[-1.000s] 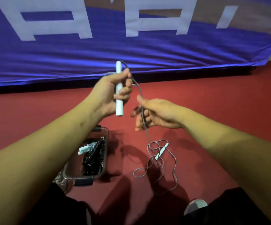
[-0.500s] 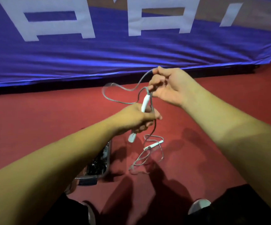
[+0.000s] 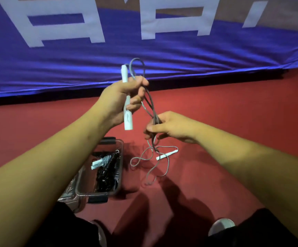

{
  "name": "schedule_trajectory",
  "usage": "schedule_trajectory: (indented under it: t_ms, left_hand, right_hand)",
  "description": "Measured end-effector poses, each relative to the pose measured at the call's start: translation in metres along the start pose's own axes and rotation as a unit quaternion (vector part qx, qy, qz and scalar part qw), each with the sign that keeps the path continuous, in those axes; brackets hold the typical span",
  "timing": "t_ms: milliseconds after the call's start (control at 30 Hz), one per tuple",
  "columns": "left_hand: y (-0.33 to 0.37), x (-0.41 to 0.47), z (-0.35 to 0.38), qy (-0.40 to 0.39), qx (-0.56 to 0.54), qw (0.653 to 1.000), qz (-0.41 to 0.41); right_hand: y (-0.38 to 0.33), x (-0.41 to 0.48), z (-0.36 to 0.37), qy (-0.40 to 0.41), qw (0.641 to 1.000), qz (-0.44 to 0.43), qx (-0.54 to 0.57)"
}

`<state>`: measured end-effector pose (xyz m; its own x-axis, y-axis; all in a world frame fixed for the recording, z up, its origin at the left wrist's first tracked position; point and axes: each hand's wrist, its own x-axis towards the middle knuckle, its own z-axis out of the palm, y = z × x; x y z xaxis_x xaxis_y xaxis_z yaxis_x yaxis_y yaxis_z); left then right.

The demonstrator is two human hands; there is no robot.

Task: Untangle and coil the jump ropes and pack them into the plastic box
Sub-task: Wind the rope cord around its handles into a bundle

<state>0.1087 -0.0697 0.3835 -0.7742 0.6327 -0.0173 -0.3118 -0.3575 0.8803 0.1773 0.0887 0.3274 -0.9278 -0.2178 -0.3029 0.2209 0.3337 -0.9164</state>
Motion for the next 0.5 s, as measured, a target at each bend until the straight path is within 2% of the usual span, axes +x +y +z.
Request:
schedule_trajectory:
  t_ms: [133,367,433,500]
  left_hand:
    - [0.017,0.003,-0.018,0.050,-0.067,0.996,0.020]
    - [0.019,0.002,-0.023,0.066,-0.053,0.996,0.020]
    - [0.016,0.002,-0.024,0.092,-0.029,0.995,0.015]
    - [0.013,0.002,-0.025,0.105,-0.024,0.994,0.011]
  right_hand:
    - [0.006,0.000,-0.005,0.032,0.998,0.042,0.025]
    - [-0.002,-0.007,0.006,-0.083,0.988,0.037,0.122]
    - [-0.004,-0.007,0.004,-0.089,0.993,0.037,0.073]
    - [0.002,-0.001,0.001,0.003,0.994,0.066,-0.089]
